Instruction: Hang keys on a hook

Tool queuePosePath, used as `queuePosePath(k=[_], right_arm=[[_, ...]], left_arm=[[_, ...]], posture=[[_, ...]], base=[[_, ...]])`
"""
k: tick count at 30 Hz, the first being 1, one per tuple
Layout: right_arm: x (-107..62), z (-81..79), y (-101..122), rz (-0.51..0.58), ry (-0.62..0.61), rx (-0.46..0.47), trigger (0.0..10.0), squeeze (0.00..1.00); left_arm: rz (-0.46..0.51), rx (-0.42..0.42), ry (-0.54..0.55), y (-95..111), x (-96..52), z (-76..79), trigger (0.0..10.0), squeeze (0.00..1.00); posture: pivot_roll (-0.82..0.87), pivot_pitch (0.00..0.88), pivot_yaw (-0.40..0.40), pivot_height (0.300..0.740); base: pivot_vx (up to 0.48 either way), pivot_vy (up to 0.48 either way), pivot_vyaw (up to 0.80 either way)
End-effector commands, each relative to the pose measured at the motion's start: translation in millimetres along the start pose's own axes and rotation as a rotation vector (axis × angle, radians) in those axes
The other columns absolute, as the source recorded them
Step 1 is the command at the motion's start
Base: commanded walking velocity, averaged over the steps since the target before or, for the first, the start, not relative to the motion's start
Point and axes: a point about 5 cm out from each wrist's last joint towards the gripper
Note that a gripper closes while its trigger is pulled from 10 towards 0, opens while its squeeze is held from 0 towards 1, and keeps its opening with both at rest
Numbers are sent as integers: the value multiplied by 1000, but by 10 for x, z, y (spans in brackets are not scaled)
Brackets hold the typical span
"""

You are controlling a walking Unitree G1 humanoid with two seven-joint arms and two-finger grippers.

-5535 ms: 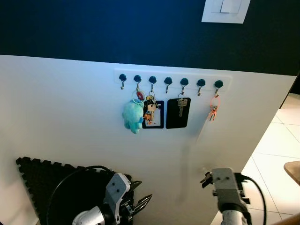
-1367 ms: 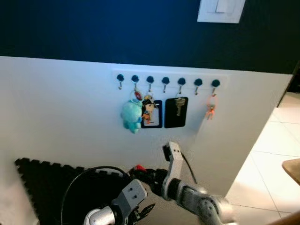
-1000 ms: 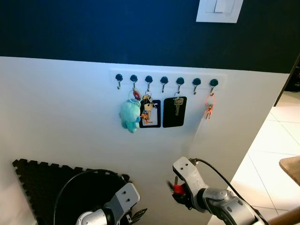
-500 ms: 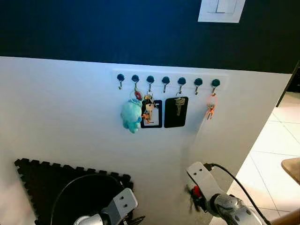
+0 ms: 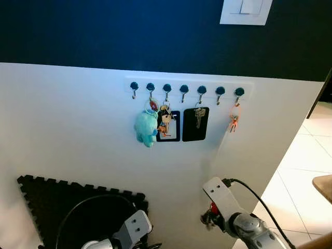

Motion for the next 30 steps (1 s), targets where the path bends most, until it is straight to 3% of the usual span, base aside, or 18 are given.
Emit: queuePosePath(k=[1,13,16,22,26,30], right_arm=[[-26,-17,19,4,-8,-6,10000,0],[-139,-14,302,86,16,25,10000,0],[-218,49,475,135,25,39,10000,0],[-372,136,793,241,74,157,10000,0],[-411,161,857,261,87,173,10000,0],[-439,155,889,265,128,181,10000,0]], left_arm=[[-9,1,-16,-23,-16,23,10000,0],[67,-36,-47,111,25,40,10000,0],[88,-39,-78,165,46,85,10000,0],[156,-43,-34,288,97,40,10000,0],[183,-43,-38,355,122,32,10000,0],[218,-31,-109,505,238,107,10000,0]], posture=[[43,60,9,740],[41,73,6,740],[39,77,9,740],[36,85,9,740],[35,86,7,740],[42,89,2,740]], base=[[0,0,0],[0,0,0],[0,0,0],[0,0,0],[0,0,0],[0,0,0]])
Point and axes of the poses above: a point about 5 cm out from each wrist's last joint towards the gripper, its own x axis pointing out of the wrist towards the gripper, its own y axis along the axis of the wrist's last joint, z = x × y, and after that the axes turned 8 degrees about -x, right-handed
